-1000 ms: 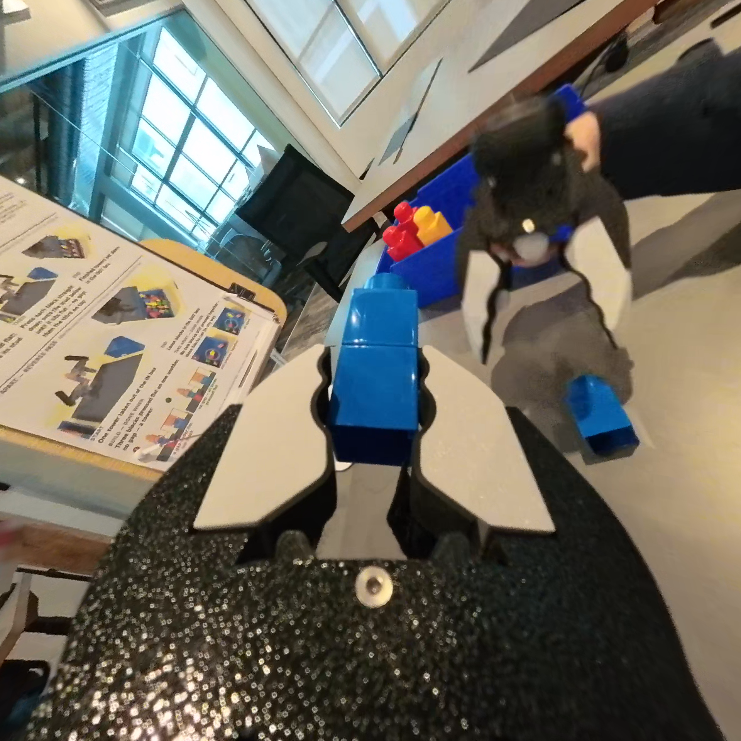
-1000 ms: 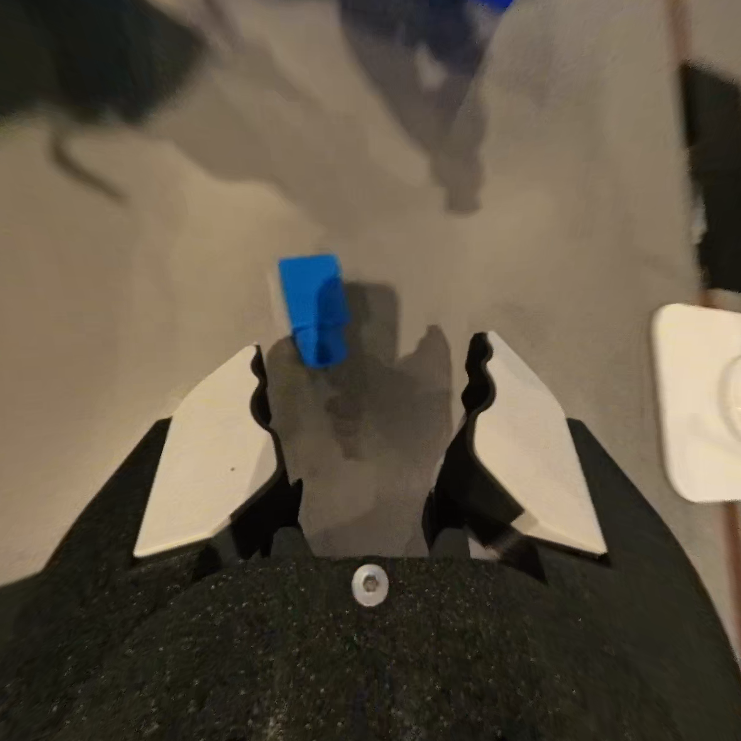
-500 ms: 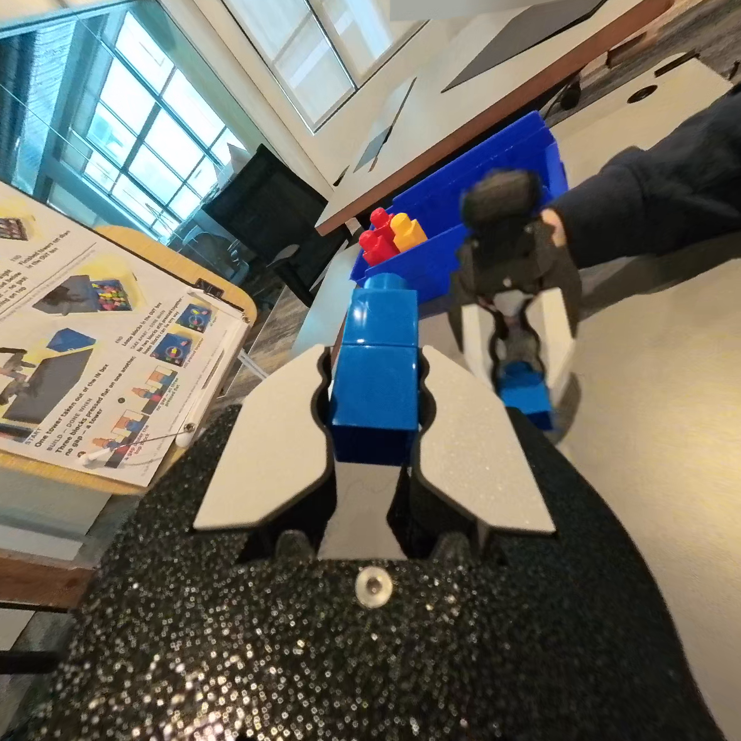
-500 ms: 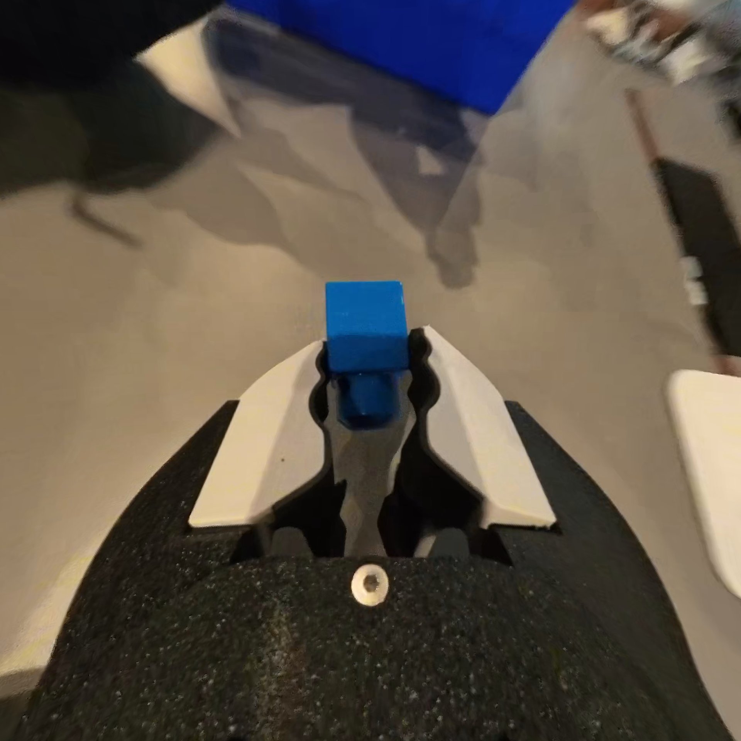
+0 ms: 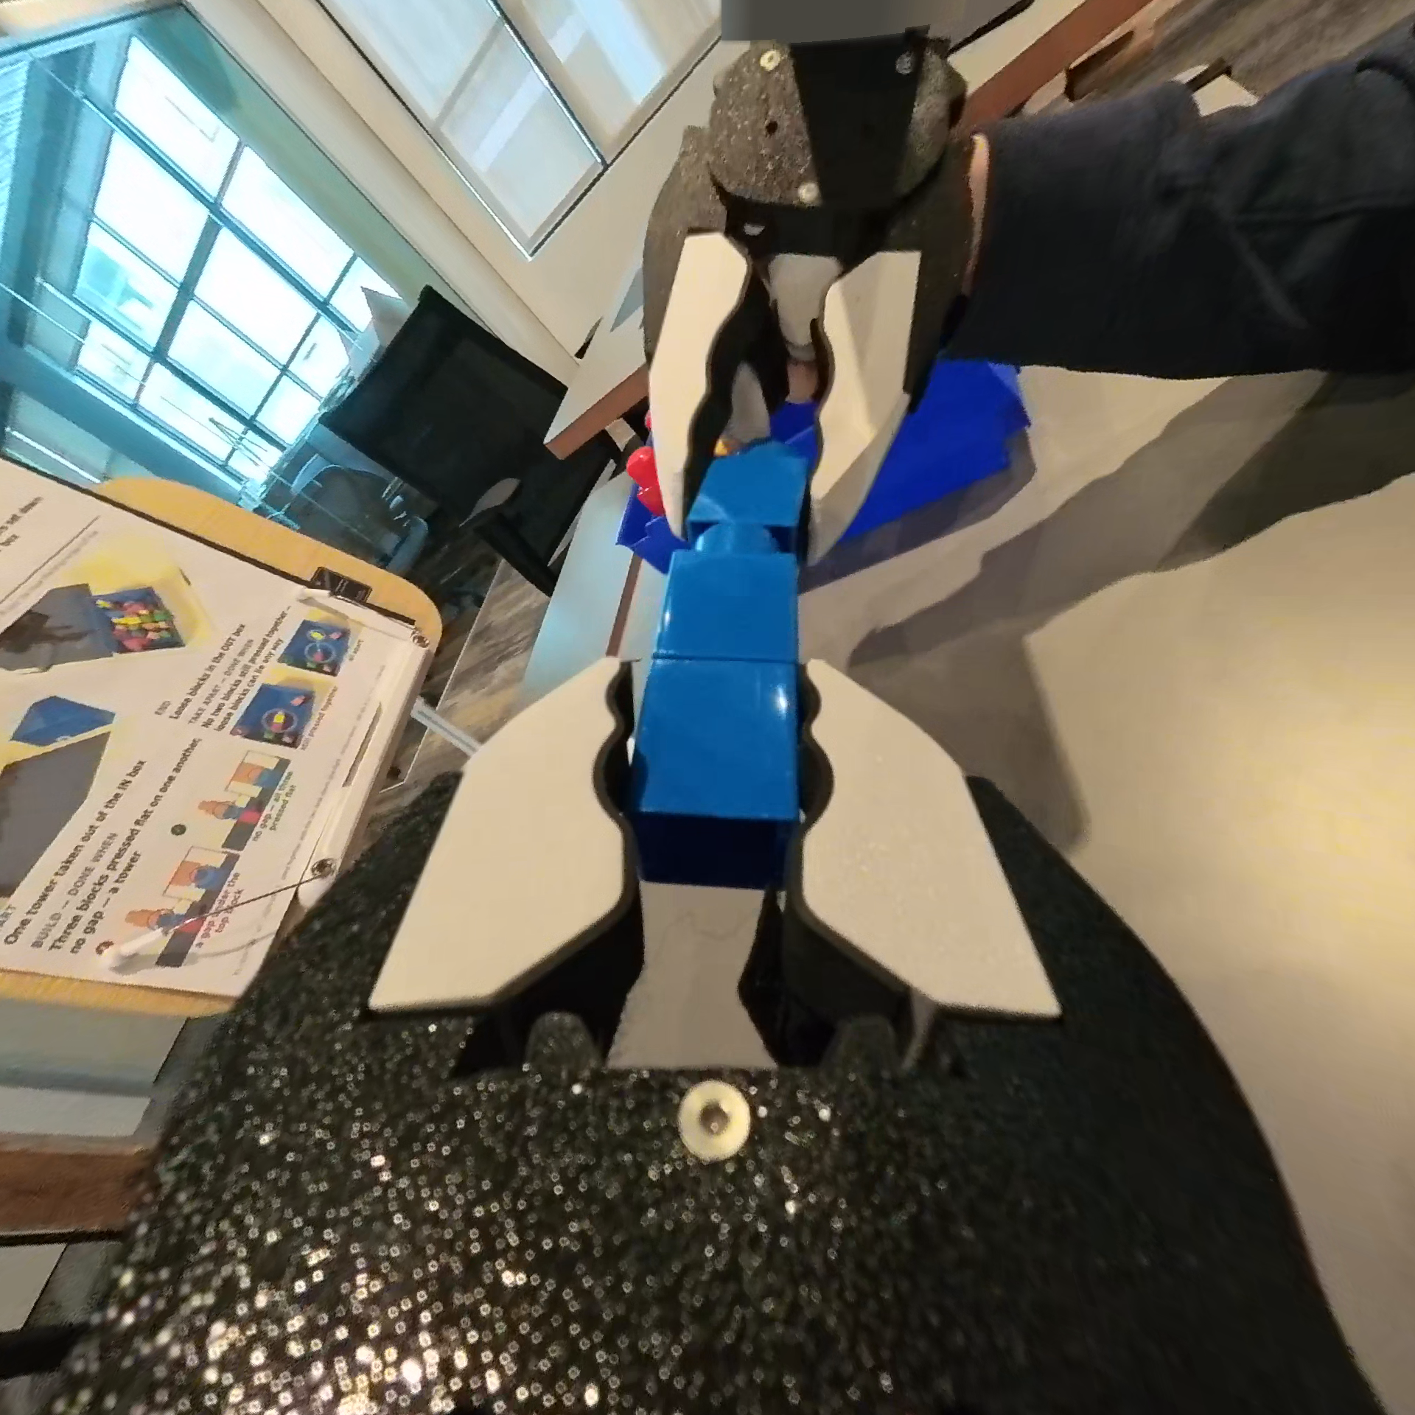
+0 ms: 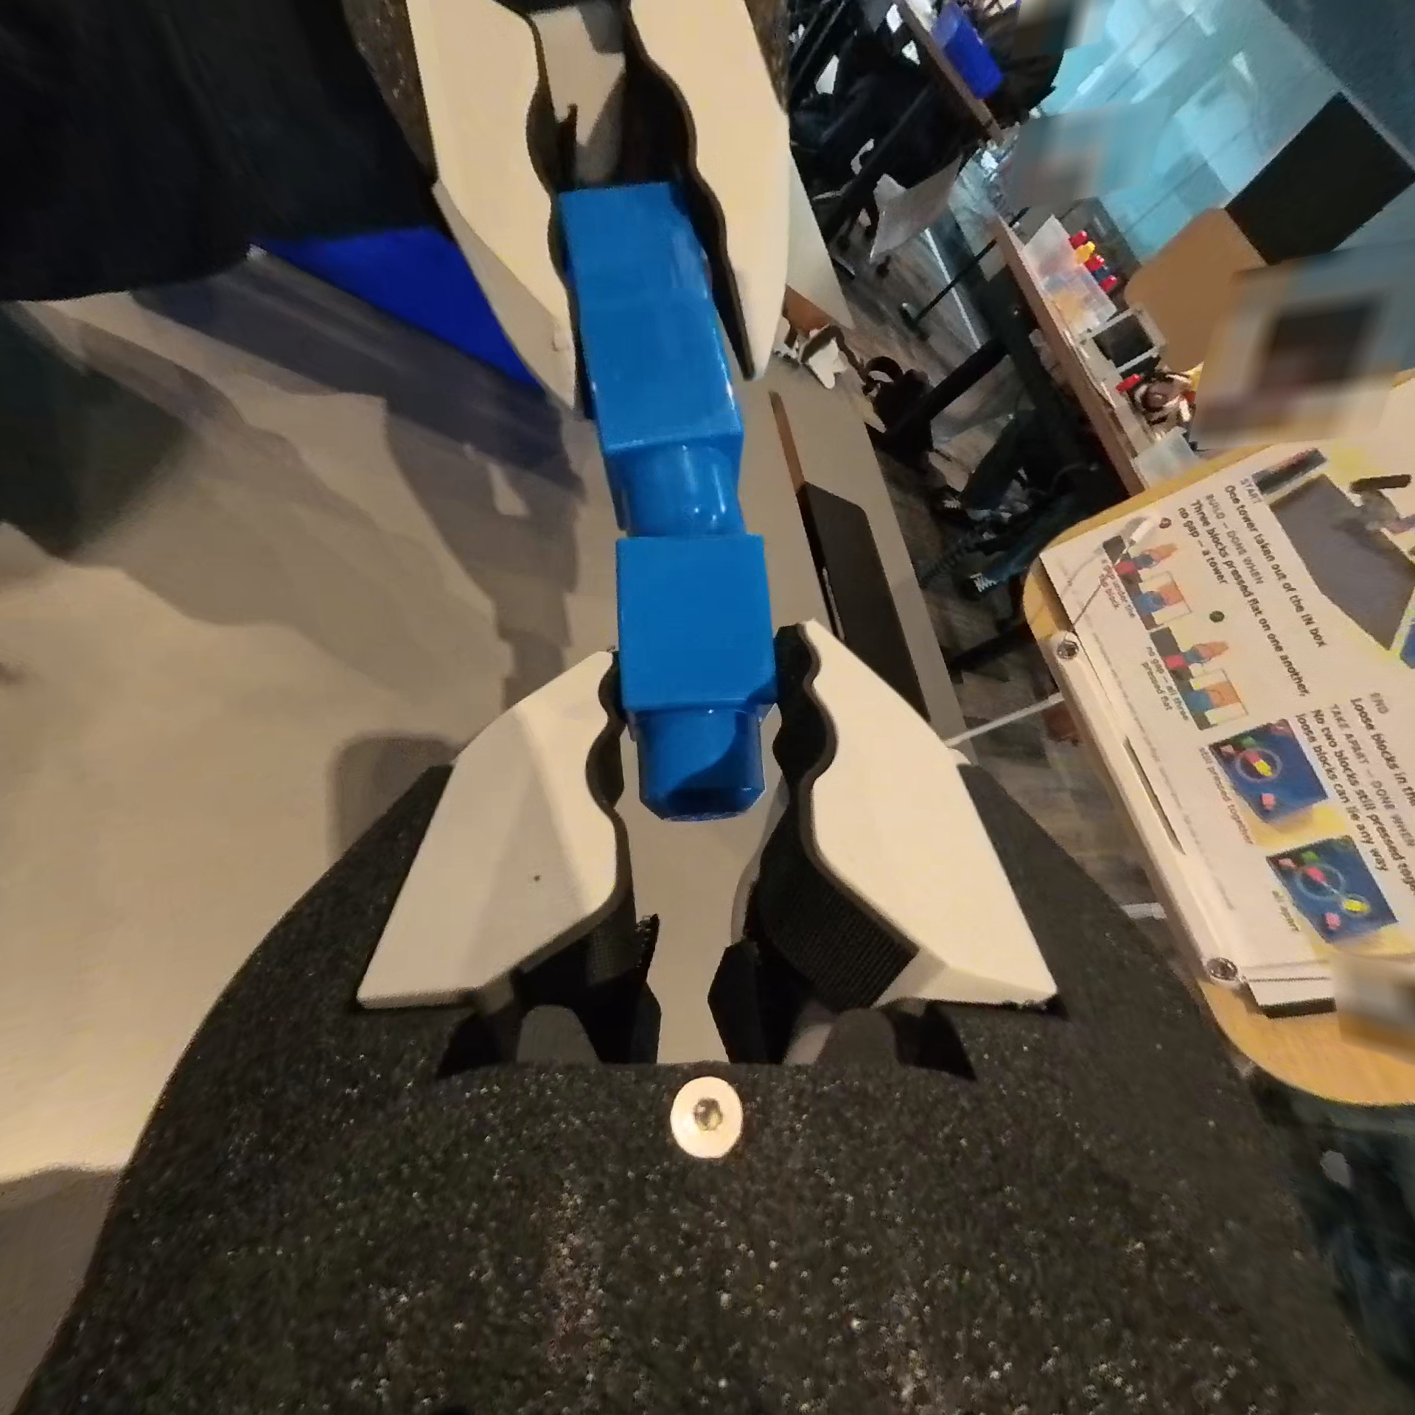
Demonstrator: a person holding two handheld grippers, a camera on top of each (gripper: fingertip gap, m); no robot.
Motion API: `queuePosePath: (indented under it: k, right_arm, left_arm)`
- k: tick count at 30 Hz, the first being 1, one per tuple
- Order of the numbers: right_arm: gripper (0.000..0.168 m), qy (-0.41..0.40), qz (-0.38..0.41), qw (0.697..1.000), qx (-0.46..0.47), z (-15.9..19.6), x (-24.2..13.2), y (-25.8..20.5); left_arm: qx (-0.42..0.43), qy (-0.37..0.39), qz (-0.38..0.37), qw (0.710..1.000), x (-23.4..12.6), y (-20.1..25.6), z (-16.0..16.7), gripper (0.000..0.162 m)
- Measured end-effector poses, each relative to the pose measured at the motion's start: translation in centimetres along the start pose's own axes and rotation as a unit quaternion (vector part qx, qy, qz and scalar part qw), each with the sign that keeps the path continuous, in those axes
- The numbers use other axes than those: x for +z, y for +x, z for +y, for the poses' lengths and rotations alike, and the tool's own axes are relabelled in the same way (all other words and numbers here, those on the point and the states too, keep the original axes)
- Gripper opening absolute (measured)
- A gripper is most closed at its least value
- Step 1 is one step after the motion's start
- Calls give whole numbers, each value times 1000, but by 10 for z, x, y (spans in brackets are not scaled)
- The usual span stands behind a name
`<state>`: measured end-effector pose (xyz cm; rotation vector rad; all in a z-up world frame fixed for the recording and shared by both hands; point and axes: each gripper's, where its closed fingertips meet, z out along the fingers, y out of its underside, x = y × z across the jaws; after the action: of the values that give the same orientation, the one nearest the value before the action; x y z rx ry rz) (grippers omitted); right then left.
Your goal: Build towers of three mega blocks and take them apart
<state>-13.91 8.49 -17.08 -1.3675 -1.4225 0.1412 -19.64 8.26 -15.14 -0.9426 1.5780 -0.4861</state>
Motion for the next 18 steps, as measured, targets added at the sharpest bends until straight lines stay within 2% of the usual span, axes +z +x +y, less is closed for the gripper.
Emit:
queuePosePath:
  k: [7, 10, 14, 18]
  right_arm:
    - [38, 6, -25, 1000, 3, -2, 3, -7]
    - [38, 13, -33, 999, 6, -1, 4, -9]
    - [38, 39, -24, 999, -9, -12, -1, -8]
    - [38, 49, 3, 998, -51, -20, -7, -5]
  left_arm:
    - [10, -8, 21, 1000, 9, 8, 1, 40]
    - [5, 33, 29, 999, 10, 10, -12, 40]
    - [7, 20, 25, 999, 8, 9, -8, 40]
    - [-9, 38, 26, 999, 9, 8, -10, 40]
